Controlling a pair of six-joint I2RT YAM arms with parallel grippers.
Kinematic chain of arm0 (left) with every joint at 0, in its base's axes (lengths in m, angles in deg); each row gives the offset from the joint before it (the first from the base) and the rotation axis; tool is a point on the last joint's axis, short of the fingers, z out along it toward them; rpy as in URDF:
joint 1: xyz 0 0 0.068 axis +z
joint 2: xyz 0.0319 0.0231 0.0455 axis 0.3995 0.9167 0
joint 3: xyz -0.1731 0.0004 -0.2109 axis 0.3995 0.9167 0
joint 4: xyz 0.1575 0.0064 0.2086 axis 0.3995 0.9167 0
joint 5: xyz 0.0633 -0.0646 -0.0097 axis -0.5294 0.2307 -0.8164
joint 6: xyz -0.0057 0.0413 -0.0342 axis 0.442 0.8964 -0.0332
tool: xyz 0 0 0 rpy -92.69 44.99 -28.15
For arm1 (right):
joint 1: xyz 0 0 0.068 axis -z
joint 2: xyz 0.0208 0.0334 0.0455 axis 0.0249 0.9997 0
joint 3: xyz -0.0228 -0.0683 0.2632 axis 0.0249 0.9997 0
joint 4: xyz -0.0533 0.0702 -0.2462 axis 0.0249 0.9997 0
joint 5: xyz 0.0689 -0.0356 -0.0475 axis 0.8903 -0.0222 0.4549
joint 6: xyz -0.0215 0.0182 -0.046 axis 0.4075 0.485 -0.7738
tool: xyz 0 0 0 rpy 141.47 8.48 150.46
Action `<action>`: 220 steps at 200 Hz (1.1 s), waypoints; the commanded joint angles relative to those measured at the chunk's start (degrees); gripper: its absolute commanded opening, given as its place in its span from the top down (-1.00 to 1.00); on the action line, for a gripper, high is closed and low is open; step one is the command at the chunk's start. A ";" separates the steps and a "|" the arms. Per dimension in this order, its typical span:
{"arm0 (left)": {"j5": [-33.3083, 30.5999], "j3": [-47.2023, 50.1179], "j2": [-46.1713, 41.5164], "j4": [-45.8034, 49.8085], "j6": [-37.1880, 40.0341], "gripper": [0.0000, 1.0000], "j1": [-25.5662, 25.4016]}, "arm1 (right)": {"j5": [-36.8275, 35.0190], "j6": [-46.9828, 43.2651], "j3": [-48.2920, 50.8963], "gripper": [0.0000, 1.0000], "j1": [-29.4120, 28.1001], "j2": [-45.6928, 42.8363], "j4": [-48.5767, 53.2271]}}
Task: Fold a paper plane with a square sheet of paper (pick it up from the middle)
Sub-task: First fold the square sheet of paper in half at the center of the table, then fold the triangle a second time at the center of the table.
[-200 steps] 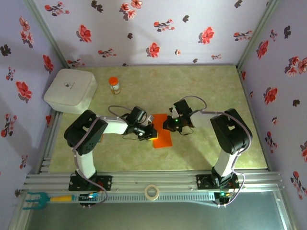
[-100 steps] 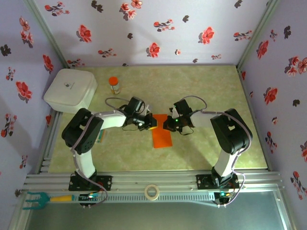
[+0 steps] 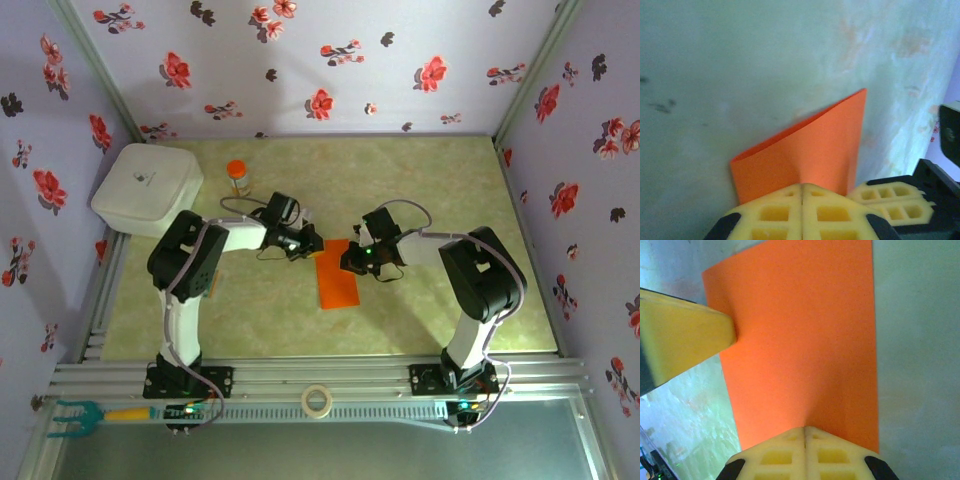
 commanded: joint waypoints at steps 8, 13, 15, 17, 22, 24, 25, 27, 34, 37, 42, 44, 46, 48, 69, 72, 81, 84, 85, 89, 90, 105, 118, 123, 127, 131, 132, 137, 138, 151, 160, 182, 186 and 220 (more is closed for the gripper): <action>0.38 0.20 1.67 2.08 2.09 0.88 0.26 | -2.14 0.77 1.46 0.97 0.75 0.14 5.13; 0.08 0.45 1.80 2.07 2.12 0.88 0.41 | -1.58 0.91 1.07 0.95 0.75 -0.46 5.17; -0.01 0.53 1.80 2.07 2.10 0.88 0.36 | -1.37 0.93 0.96 0.93 0.76 -0.71 5.20; -0.09 0.62 1.89 2.07 2.08 0.88 0.35 | -1.14 0.99 0.80 0.92 0.76 -0.95 5.26; -0.17 0.82 1.90 2.07 2.07 0.88 0.34 | -0.93 1.14 0.52 0.89 0.76 -1.99 5.68; -0.25 0.91 1.98 2.01 2.02 0.88 0.35 | -0.92 1.18 0.45 0.87 0.76 -2.46 5.90; -0.27 0.93 2.00 1.99 2.00 0.88 0.35 | -0.89 1.14 0.45 0.86 0.76 -2.71 6.04; -0.27 1.05 1.96 1.92 1.98 0.89 0.35 | -0.94 1.20 0.32 0.85 0.76 -3.23 6.21; -0.26 1.31 1.99 1.73 1.85 0.89 0.35 | -1.00 1.19 0.28 0.75 0.76 -5.10 6.99; -0.25 1.44 2.04 1.64 1.79 0.89 0.35 | -1.28 1.27 0.28 0.70 0.76 -6.17 7.39; -0.28 1.68 2.03 1.43 1.56 0.88 0.35 | -1.94 1.28 0.41 0.60 0.83 -7.76 8.42; -0.29 1.72 2.05 1.38 1.61 0.88 0.35 | -2.21 1.28 0.49 0.57 0.84 -8.43 8.76; -0.30 1.80 2.04 1.33 1.49 0.88 0.35 | -2.50 1.24 0.57 0.53 0.91 -9.12 9.29; -0.30 1.79 2.08 1.29 1.46 0.89 0.35 | -2.72 1.23 0.66 0.50 0.93 -9.76 9.68; -0.24 2.17 1.81 1.22 1.44 0.89 0.35 | -5.06 1.73 2.60 0.24 1.35 -16.04 13.52; -0.22 2.25 1.73 1.20 1.40 0.89 0.35 | -5.45 1.88 3.05 0.23 1.41 -16.77 14.06; -0.24 2.33 1.56 1.19 1.29 0.89 0.35 | -5.81 2.56 4.37 0.17 1.74 -18.81 15.04; -0.22 2.41 1.52 1.20 1.20 0.89 0.35 | -5.77 2.96 4.81 0.15 1.80 -19.42 15.25; -0.17 2.43 1.47 1.20 1.19 0.89 0.35 | -5.69 3.13 5.05 0.15 1.85 -19.63 15.29; -0.22 2.43 1.42 1.19 1.12 0.89 0.37 | -5.24 3.70 5.70 0.14 1.96 -20.29 15.34; -0.17 2.43 1.37 1.19 1.15 0.89 0.36 | -5.16 3.90 5.98 0.14 1.93 -20.46 15.33; -0.29 2.78 1.13 1.02 1.03 0.89 0.35 | -1.93 6.43 8.81 0.13 1.91 -22.31 13.48; -0.25 2.88 0.98 0.88 0.85 0.89 0.35 | 0.32 9.15 11.18 0.13 1.90 -23.32 11.20; -0.21 2.88 0.93 0.92 0.82 0.89 0.35 | 0.61 10.19 12.09 0.13 1.89 -23.69 10.58; -0.21 2.94 0.90 0.85 0.80 0.89 0.35 | 0.70 10.97 12.65 0.12 1.90 -23.82 10.35; -0.15 2.84 0.91 0.84 0.82 0.89 0.35 | 0.73 11.53 13.11 0.12 1.90 -24.08 10.25; -0.14 2.81 0.90 0.84 0.78 0.89 0.35 | 0.72 11.59 13.20 0.13 1.90 -24.12 10.24; -0.12 2.80 0.93 0.88 0.78 0.89 0.34 | 0.72 11.80 13.64 0.12 1.90 -24.21 10.17; -0.12 2.79 0.91 0.86 0.76 0.89 0.34 | 0.72 11.81 13.73 0.12 1.90 -24.22 10.15; -0.12 2.77 0.98 0.93 0.92 0.89 0.35 | 1.08 11.83 14.74 0.11 1.81 -24.41 9.76; -0.04 2.64 1.11 0.98 0.92 0.89 0.28 | 1.68 11.82 15.28 0.11 1.81 -24.26 9.36; 0.10 2.53 1.34 0.93 0.89 0.88 0.34 | 3.39 12.37 16.74 0.12 1.78 -23.43 7.33; 0.08 2.53 1.35 0.93 0.88 0.88 0.35 | 3.78 12.42 16.87 0.12 1.81 -23.14 6.98; 0.49 2.40 1.46 1.62 1.68 0.89 0.35 | 5.67 13.28 17.73 0.15 1.55 -20.69 3.52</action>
